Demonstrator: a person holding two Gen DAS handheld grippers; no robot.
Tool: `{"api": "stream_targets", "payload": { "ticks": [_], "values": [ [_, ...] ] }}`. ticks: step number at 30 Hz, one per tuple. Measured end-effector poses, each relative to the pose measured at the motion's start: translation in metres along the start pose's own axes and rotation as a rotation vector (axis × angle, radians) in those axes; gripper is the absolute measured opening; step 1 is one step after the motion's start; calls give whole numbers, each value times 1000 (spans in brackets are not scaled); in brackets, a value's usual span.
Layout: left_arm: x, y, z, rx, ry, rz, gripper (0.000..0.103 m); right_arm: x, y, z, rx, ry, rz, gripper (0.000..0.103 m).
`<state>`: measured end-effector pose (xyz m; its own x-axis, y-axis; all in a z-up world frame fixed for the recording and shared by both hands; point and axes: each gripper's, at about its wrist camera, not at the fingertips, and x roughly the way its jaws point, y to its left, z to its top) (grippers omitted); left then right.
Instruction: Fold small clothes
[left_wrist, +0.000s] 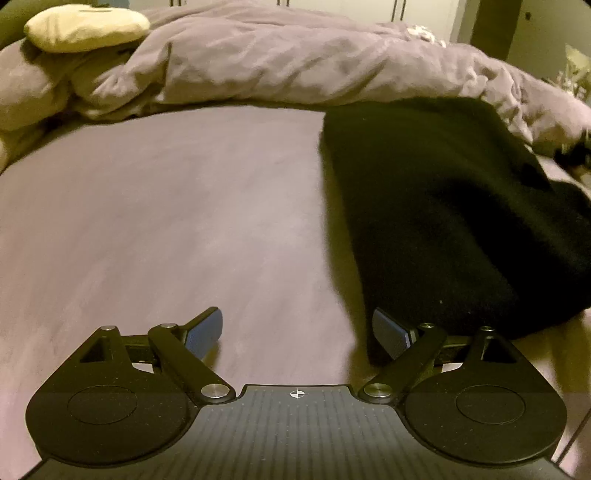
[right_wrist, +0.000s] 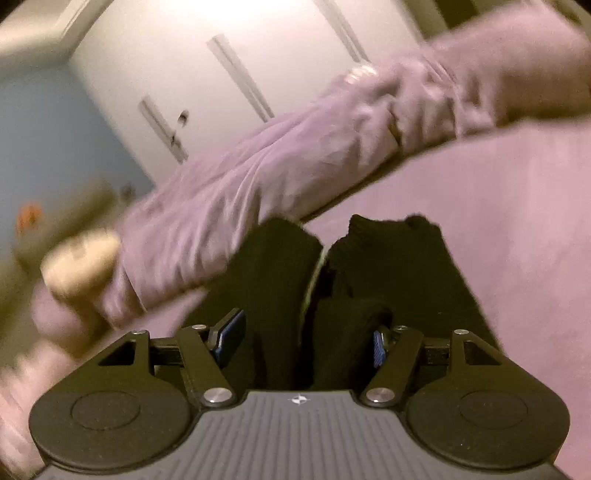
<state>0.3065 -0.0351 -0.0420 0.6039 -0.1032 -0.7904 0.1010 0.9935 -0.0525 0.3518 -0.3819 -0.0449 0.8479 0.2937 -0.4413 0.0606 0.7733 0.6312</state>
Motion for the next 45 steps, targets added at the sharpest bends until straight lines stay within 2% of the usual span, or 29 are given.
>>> {"api": "stream_targets", "payload": {
  "ticks": [2,6,7,8,9,10,13,16,17,18,19,20,21,22,24,27,28,30,34,36,37,38,40,42,43,45],
  "values": [
    [5,-4,3,11,-1,12,93,15,3,5,-1,29,-14,71],
    [9,-2,3,-1,10,14,93,39,19,1,-123,85,-85,69],
    [10,-2,2,1,13,16,93,43,23,0,-155,97,-98,57],
    [10,-1,1,4,15,20,93,46,27,-2,-191,92,-104,35],
    [11,0,1,3,17,27,93,44,33,-2,-232,76,-99,29],
    [10,0,2,-2,17,28,93,38,42,-1,-291,40,-111,13],
    [4,1,4,-21,-4,13,93,3,72,1,-449,-121,-86,13],
    [0,-4,7,-15,-17,8,93,-28,86,-18,-652,-270,-88,15],
    [1,-6,7,-11,-14,14,93,-25,81,-19,-668,-256,-101,20],
    [4,-7,8,-8,-6,26,93,-16,71,-19,-669,-200,-162,25],
    [6,-8,7,-7,4,30,93,-5,57,-19,-642,-127,-251,35],
    [7,-9,7,-11,10,24,93,1,44,-20,-612,-90,-356,35],
    [8,-7,6,-21,14,15,93,-1,34,-22,-596,-89,-436,35],
    [8,-6,6,-25,15,11,93,-8,27,-23,-572,-103,-466,36],
    [10,-4,5,-21,16,18,93,-32,17,-23,-474,-145,-431,36],
    [12,-3,4,-48,28,17,93,-59,23,-27,-407,-173,-290,47],
    [12,-4,4,-56,29,18,93,-63,26,-29,-403,-159,-227,57],
    [11,-7,3,-49,23,32,93,-58,31,-30,-398,-91,-140,60],
    [8,-8,0,-44,21,35,93,-22,32,-30,-383,45,-138,59],
    [8,-6,-1,-40,24,29,93,-10,25,-27,-296,92,-72,54],
    [8,-5,-1,-36,26,28,93,-6,24,-26,-257,109,-36,38],
    [8,-4,0,-31,26,28,93,-3,24,-25,-232,113,-11,32],
    [8,-4,0,-28,27,28,94,7,28,-21,-223,115,-14,34],
    [9,-5,0,-32,27,29,94,16,29,-21,-233,136,-35,47],
    [9,-5,0,-32,27,30,94,21,28,-21,-226,162,-34,48],
    [8,-7,0,-27,26,36,94,23,30,-21,-252,158,-43,21]
  ]
}}
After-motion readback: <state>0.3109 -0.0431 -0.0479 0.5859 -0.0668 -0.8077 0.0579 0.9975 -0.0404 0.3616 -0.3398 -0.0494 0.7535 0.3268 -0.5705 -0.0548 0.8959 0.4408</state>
